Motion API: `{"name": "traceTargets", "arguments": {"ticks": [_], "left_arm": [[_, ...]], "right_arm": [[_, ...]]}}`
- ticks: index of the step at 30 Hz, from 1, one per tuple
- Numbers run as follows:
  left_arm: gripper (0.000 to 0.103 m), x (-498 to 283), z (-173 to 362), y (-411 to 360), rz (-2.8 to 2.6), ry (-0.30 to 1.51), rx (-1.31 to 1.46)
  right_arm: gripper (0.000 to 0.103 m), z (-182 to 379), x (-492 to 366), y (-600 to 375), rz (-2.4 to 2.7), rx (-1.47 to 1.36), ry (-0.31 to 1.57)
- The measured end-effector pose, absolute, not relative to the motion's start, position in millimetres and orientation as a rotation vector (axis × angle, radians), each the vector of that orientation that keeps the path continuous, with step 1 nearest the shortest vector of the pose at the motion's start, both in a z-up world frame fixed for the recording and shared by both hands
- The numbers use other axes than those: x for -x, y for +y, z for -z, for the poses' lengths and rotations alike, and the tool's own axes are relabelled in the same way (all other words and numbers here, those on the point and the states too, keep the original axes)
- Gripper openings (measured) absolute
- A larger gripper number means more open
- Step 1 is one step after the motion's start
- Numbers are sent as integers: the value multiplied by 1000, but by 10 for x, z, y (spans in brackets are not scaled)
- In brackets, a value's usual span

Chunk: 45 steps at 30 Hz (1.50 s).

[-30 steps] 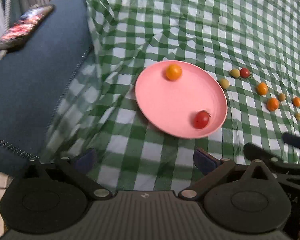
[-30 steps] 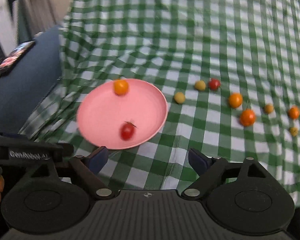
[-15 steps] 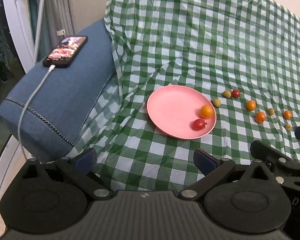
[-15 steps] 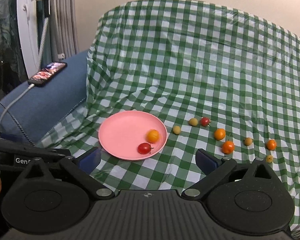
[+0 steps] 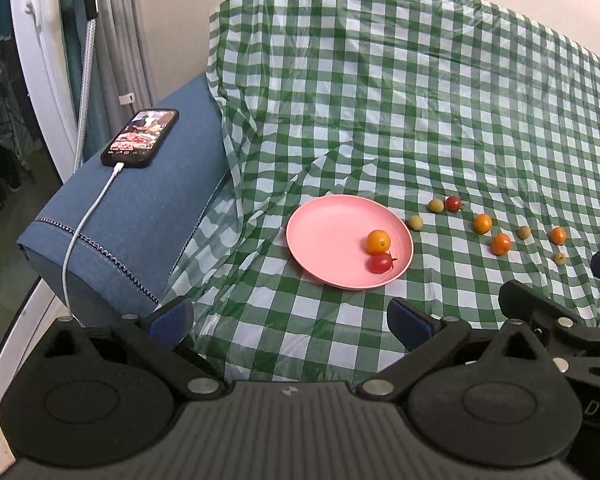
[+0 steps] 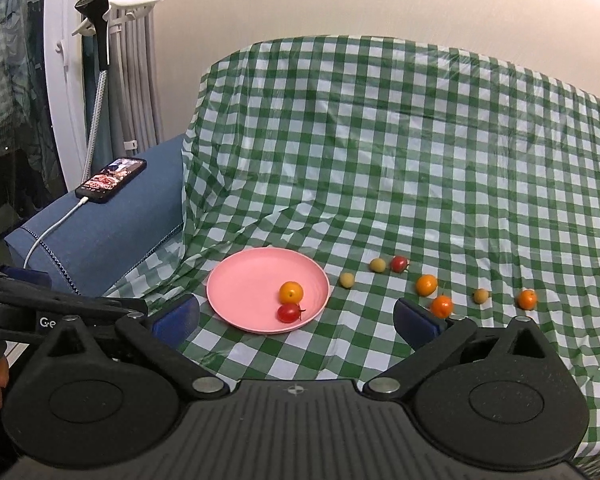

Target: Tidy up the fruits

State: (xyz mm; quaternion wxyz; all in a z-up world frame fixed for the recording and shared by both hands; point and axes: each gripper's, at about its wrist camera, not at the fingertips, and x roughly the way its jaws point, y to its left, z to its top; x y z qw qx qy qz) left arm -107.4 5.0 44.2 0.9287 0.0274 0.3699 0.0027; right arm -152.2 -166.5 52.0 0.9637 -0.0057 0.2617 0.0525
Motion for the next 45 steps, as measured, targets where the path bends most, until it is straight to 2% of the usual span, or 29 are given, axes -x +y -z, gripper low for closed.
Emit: {"name": "traceTargets", "arguments": {"ticks": [32, 45], "left_arm": [[103, 761, -186, -5, -9, 863, -99], [103, 193, -141, -737, 100, 891, -158]], "right_arm": [[102, -194, 1247, -1817, -119, -44, 634], [102, 87, 994, -2727, 127, -148, 649]]}}
